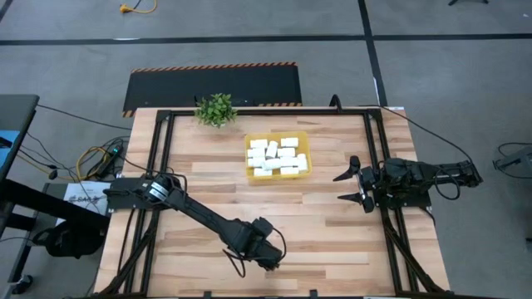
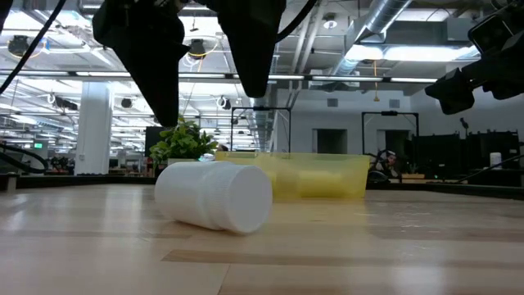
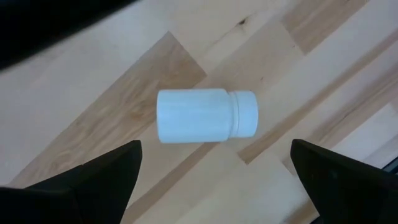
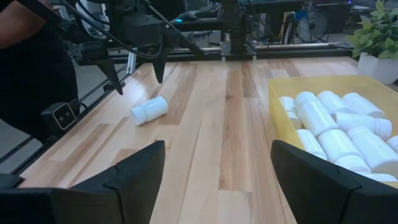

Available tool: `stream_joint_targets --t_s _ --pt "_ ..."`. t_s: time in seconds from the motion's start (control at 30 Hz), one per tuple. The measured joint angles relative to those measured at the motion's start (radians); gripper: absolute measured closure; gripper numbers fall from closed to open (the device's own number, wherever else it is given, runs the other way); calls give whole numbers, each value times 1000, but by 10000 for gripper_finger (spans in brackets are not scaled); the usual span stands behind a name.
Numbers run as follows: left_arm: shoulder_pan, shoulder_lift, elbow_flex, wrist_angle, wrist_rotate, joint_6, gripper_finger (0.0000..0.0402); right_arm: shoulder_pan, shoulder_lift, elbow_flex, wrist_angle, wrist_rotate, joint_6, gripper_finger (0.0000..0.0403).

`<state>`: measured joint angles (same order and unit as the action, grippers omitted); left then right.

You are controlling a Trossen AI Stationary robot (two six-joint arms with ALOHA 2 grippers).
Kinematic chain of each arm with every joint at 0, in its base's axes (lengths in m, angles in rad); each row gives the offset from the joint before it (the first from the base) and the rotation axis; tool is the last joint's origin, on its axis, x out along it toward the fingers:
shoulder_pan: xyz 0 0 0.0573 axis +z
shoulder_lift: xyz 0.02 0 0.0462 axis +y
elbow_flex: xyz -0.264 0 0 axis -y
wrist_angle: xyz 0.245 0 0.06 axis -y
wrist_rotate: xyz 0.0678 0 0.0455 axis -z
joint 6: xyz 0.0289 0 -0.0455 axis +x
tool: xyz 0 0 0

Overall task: Pick and place pill bottles into a basket
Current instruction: Put the white pill bottle into the yellow bin

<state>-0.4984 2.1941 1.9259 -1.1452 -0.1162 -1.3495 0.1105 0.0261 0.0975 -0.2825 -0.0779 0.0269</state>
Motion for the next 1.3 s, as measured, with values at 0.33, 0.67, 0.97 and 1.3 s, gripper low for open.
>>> stream_joint_targets --t_s 0.33,0.67,0.97,1.3 --pt "12 47 0 -6 0 5 2 0 0 0 1 0 0 117" --pt "23 51 0 1 -2 3 2 0 0 0 2 -1 0 117" --pt "25 51 0 16 0 -2 2 0 0 0 2 0 0 117" --pt "26 100 0 8 31 -3 2 0 0 0 2 0 0 117"
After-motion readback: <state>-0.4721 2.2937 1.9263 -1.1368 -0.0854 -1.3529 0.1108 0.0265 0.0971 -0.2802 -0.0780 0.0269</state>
